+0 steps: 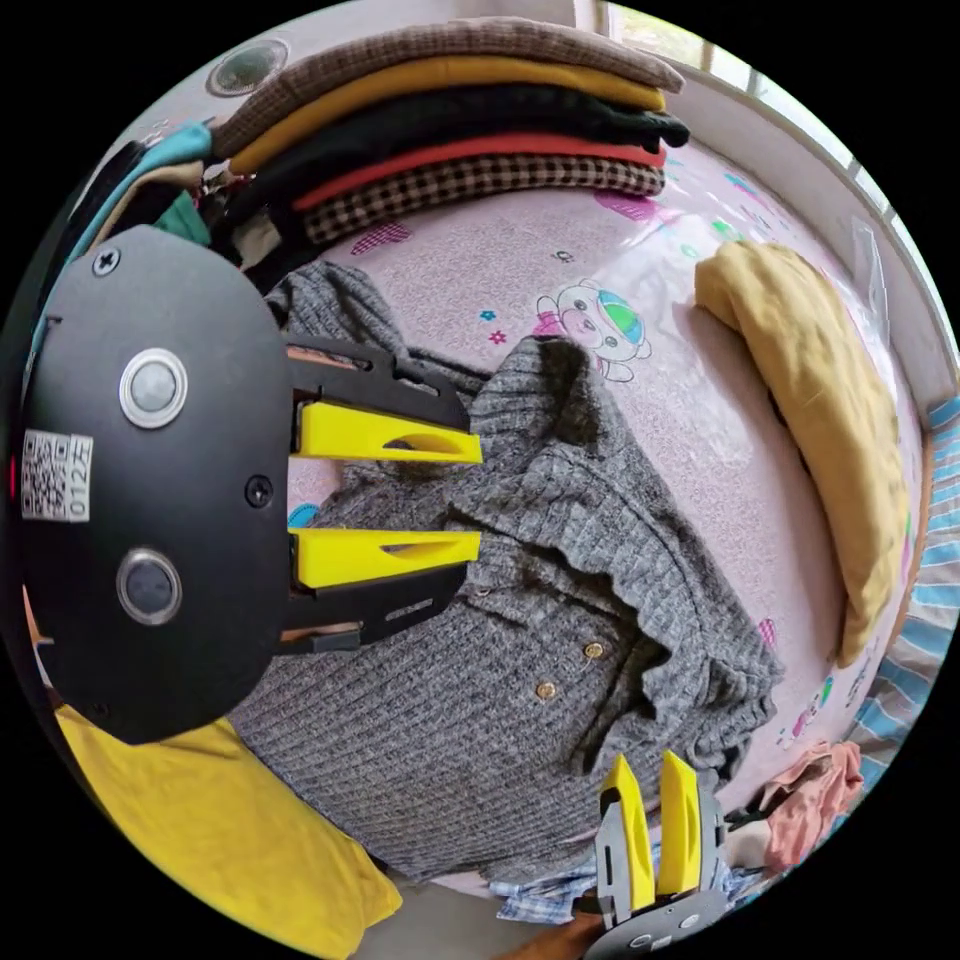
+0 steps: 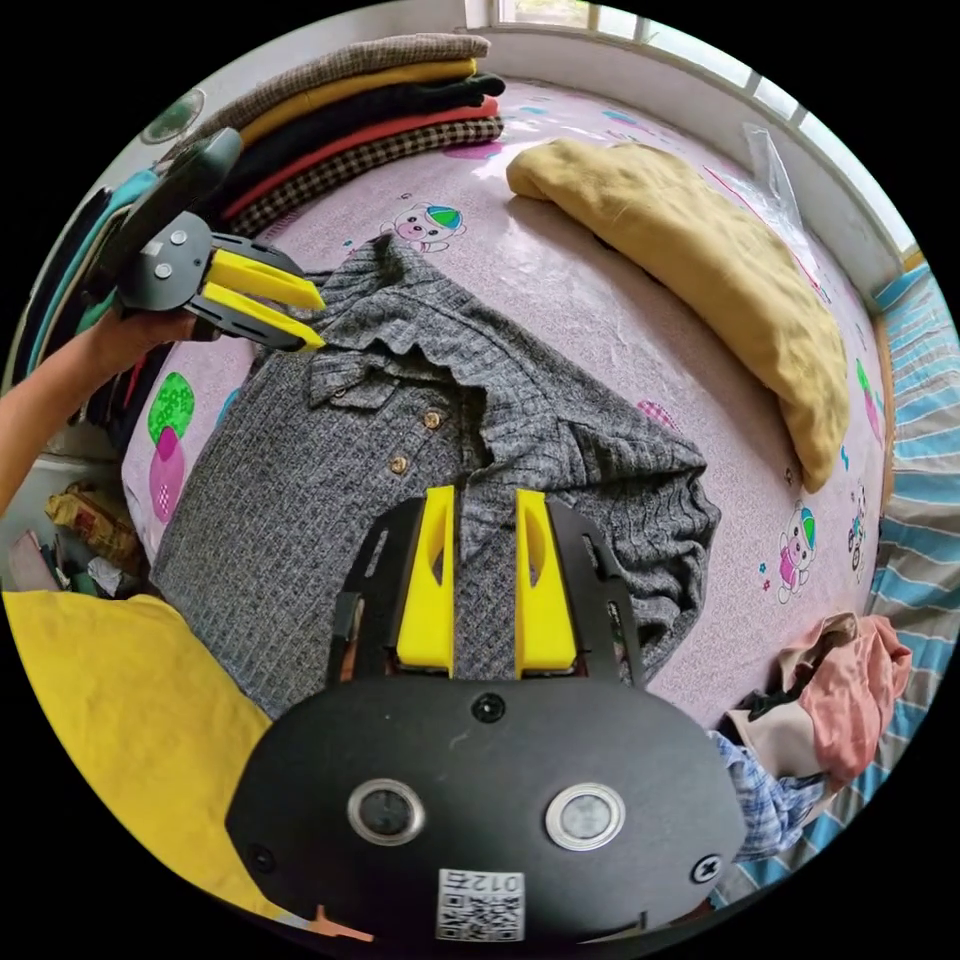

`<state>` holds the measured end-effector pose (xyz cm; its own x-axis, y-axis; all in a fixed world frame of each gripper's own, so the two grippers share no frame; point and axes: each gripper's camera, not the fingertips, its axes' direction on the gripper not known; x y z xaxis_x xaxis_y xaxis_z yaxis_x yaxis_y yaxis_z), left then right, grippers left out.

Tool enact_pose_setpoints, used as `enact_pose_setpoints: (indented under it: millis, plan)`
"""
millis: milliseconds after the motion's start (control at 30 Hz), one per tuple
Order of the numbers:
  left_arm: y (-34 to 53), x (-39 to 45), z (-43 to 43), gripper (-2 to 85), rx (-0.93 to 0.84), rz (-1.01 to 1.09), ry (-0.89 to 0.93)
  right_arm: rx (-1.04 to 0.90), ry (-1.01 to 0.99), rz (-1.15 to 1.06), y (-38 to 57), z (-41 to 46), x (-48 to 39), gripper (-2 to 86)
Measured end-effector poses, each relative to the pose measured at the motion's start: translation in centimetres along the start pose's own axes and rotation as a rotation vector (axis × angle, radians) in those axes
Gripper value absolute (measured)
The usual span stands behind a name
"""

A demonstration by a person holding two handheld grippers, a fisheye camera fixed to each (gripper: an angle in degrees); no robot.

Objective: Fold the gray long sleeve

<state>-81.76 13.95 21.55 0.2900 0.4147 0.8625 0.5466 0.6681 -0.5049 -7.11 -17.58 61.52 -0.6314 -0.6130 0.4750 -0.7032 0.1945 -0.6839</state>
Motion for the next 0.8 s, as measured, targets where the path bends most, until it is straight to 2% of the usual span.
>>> enact_pose_setpoints:
  millis: [167,433,633,733,800]
  plan:
    - [-4.2,-1.8,-0.2,3.8,-0.078,0.04,0.051,-0.037,-0.048,0.028,-2.9,2.4,2.1,8.9]
    - [-9.6,-9.5,-2.7,0.3,-0.132,0.032,0.357,-0.087,-0.095,-0.06,-7.8,3.7,5.1,2.3]
    - [-12.7,-17.0,-6.3,0.3,-0.037,-0.011,0.583,-0.034,-0.126,-0.03,-11.4,1.8,9.5,1.4]
    - [-14.5,-21.6,-7.5,0.5,0.051,-0.085,0.829,-0.014,-0.125,-0.017,-13.7,1.0,12.2,1.2]
    - [-15.6,-26.6,-8.0,0.7,0.189,-0.276,1.017,0.062,-0.182,0.112,-15.9,0.0,16.4,1.2]
